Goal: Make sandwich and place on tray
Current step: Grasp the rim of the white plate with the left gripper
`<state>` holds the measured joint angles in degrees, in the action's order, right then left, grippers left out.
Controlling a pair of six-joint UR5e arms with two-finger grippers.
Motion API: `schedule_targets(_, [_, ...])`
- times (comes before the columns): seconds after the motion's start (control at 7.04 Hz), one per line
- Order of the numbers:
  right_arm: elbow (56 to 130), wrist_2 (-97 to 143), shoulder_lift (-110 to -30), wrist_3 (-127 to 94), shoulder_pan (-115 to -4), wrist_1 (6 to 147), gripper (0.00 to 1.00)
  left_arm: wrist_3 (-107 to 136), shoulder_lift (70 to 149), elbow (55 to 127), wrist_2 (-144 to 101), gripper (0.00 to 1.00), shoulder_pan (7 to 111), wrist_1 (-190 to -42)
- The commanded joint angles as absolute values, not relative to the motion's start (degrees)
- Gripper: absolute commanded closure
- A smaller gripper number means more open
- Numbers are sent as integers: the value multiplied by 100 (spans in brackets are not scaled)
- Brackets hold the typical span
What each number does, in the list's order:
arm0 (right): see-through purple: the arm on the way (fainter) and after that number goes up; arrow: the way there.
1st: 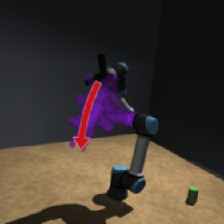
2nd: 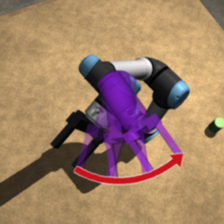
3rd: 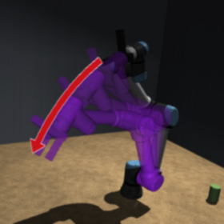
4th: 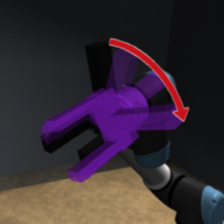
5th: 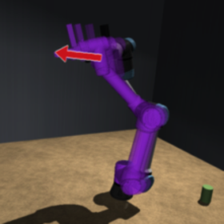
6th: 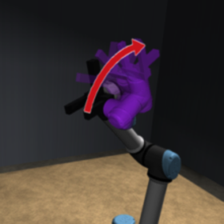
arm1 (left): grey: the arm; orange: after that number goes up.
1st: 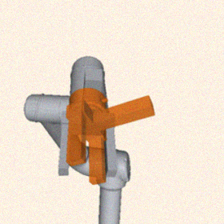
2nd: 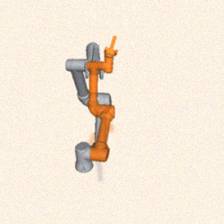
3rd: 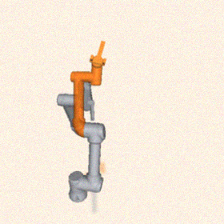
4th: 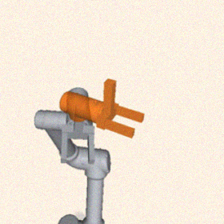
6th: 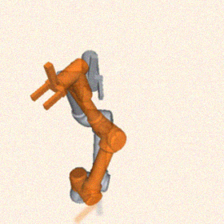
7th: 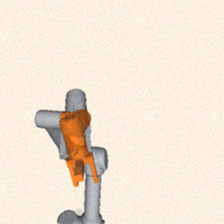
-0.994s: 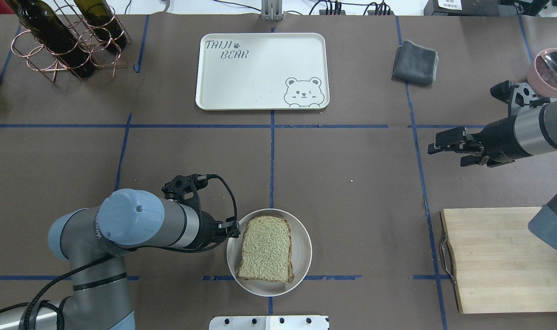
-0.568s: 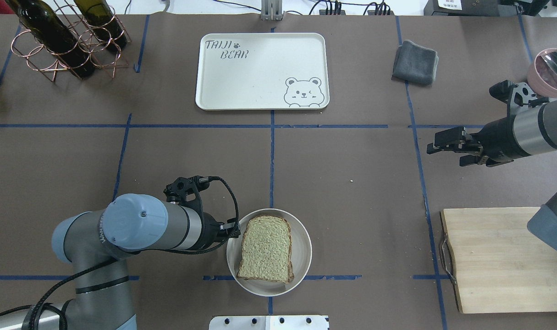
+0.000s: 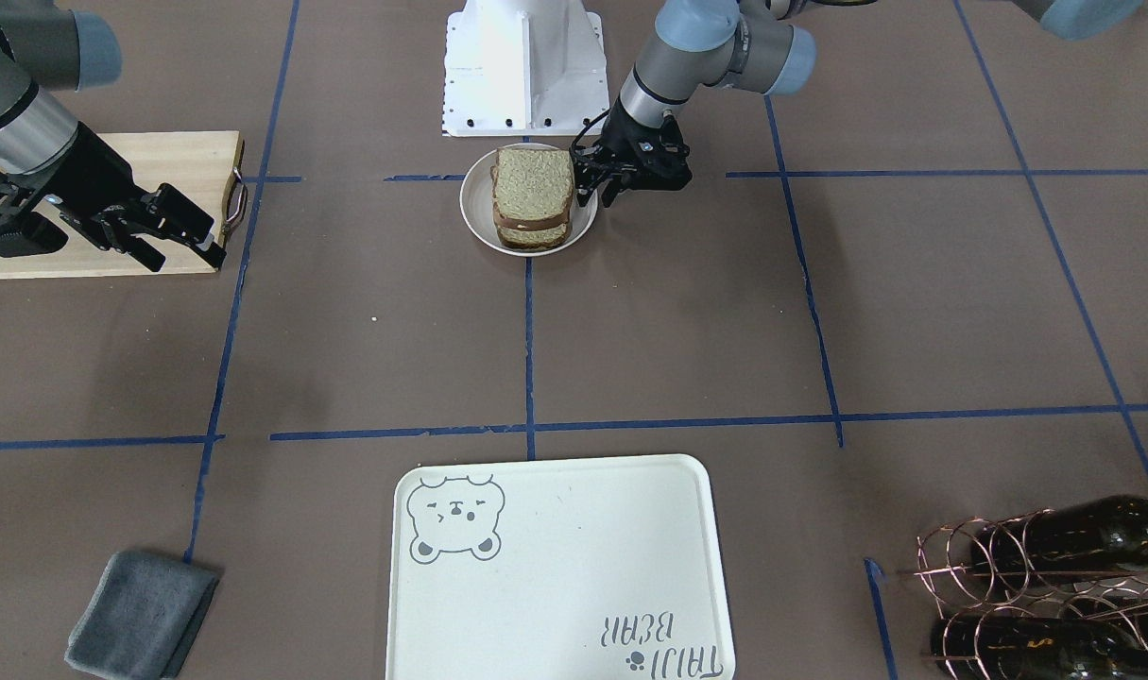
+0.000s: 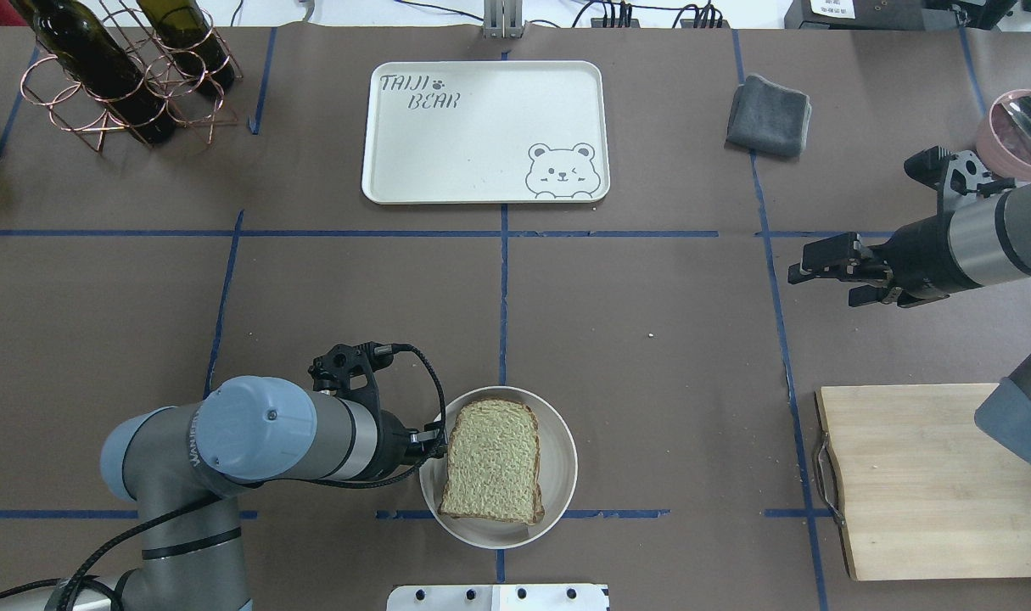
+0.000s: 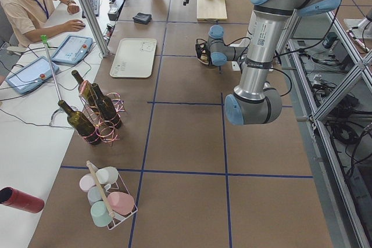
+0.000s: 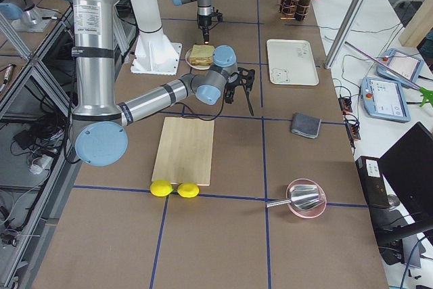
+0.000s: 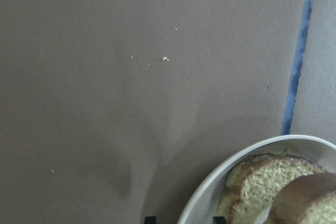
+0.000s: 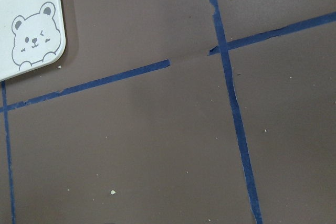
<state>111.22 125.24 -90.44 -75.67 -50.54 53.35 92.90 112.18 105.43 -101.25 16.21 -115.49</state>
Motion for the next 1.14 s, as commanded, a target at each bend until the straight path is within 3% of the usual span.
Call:
schedule_targets(0.0, [11127, 12533, -9044, -7567, -5054, 5335, 0, 9290, 11206, 10529, -10125, 58, 1495, -11549])
schedule_targets(0.43, [11127, 12533, -9035, -7567, -5054, 5335, 0, 9290, 11206, 10538, -10125, 71, 1468, -11549])
schedule_targets(0.99, [11136, 12542, -9035, -7567, -5054, 5335, 0, 9290, 11206, 10433, -10125, 71, 1441, -11549])
